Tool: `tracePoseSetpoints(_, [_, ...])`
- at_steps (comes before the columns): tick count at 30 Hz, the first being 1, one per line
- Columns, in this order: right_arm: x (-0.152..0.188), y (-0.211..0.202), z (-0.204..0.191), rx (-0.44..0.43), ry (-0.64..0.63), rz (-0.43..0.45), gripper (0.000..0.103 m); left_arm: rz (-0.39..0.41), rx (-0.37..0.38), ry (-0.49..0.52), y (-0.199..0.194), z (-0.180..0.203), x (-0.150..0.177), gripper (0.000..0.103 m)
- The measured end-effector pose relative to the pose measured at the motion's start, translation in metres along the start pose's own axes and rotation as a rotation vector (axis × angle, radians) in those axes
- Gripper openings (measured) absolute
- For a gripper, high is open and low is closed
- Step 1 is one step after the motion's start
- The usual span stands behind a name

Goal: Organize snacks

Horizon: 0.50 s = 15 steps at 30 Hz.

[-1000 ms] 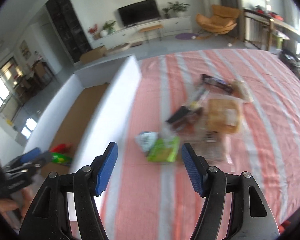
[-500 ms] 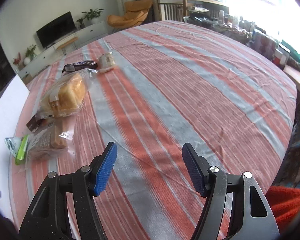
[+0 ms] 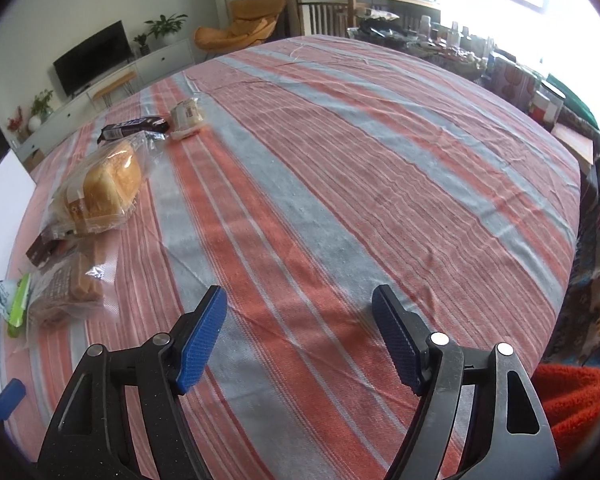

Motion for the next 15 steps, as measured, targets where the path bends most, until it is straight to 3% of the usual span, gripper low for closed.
tracePoseSetpoints(4, [0.0026,0.0022,-0.0045,0.019,-0.038,0.002,0.085,0.004,-0.004,0.000,-0.0005,0.0003,-0.0016,0.103])
tracePoseSetpoints(15, [0.0029,0.0014,-0.0035,0.022,-0.042,0.007,0.086,0.005,-0.002,0.001,0.0002,0.0003,-0.0030,0.103])
Point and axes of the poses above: each gripper's, at about its wrist camera, not at the fingertips, and y roughly the way its jaws point, z to its right, x to its underside, the point moved 5 cm from there along y, roughly the way its jaws point, and after that the axes turned 14 degrees about z, right-handed, at the moved point
